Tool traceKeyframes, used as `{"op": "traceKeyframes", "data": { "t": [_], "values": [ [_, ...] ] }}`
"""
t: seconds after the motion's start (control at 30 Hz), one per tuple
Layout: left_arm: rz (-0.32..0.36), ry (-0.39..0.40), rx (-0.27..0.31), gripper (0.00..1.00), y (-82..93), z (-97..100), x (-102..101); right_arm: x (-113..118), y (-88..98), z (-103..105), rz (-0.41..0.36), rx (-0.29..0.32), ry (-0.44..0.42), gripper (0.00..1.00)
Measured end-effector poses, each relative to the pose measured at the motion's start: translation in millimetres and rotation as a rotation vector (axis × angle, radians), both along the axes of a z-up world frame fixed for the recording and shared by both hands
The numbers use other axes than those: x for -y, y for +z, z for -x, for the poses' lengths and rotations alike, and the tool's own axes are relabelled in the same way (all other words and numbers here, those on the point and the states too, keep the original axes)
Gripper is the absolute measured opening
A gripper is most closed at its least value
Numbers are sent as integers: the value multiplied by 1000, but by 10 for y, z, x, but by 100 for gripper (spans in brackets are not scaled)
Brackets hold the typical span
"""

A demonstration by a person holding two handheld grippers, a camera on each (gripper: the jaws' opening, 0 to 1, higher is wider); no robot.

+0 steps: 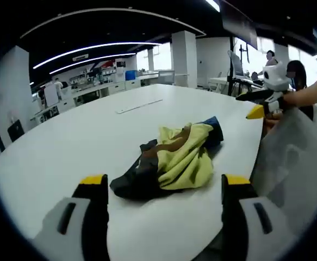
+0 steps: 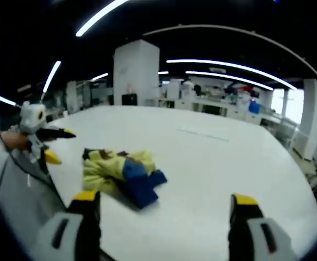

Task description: Fold the garment on the visible template until the final outline fits inside the template.

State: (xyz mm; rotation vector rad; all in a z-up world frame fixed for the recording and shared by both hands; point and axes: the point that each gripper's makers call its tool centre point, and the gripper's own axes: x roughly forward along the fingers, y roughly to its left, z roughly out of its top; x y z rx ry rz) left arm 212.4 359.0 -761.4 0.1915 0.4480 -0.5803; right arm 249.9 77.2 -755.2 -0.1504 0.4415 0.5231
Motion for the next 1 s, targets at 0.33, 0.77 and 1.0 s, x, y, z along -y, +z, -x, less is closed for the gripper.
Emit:
{"op": "traceKeyframes", "data": {
  "t": [0.33, 0.77, 1.0],
  "values": [
    [-10, 2, -3, 83, -30, -7, -30, -3, -19, 10, 15, -2, 11, 100],
    [-13, 9, -6, 83, -54, -22, -65, 3, -34, 31, 34, -9, 17, 93],
    [-16, 4, -12, 83, -62, -14, -47, 1, -32, 29, 34, -7, 17, 97]
  ]
}}
